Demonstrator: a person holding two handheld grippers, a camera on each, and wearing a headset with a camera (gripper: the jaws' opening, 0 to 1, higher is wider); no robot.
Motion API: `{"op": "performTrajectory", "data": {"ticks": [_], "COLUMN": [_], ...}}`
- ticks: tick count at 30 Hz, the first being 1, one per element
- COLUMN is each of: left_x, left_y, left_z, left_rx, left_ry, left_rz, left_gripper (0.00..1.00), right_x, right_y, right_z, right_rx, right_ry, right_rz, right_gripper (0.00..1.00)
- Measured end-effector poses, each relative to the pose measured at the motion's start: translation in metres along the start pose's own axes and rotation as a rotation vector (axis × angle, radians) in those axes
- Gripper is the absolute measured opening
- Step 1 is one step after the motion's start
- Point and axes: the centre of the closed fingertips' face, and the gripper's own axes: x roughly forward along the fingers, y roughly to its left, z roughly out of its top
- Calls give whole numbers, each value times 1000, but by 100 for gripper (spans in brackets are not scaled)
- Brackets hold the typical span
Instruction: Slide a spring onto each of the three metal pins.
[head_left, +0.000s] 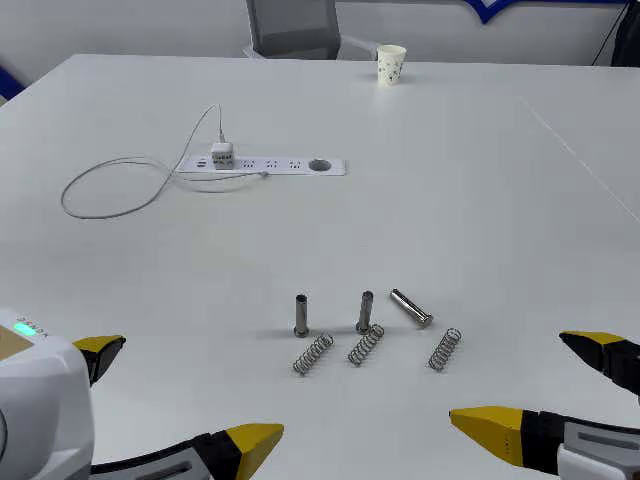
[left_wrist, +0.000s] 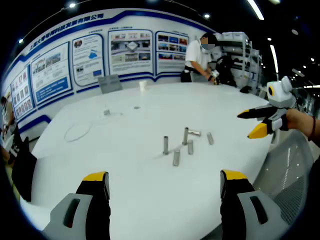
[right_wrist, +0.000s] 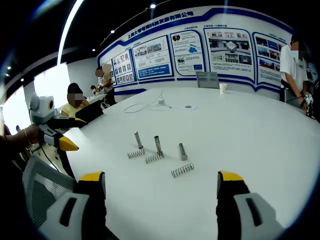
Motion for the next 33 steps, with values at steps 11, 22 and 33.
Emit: {"op": "performTrajectory", "data": {"ticks": [11,22,33], "left_x": [1,1,1], "left_y": [0,-1,-1], "left_z": [1,0,-2], "left_rx": [0,2,3], "left_ry": [-1,3,11], "left_rz": [1,-2,-7], "left_gripper": [93,93,93], "right_x": [-1,-1,-1], "right_y": [0,-1,-1], "right_z": [-1,0,-2], "right_rx": [-2,-4,-10], "right_ry": [4,2,11], "right_rz": [1,-1,1], "right_gripper": [93,93,92]}}
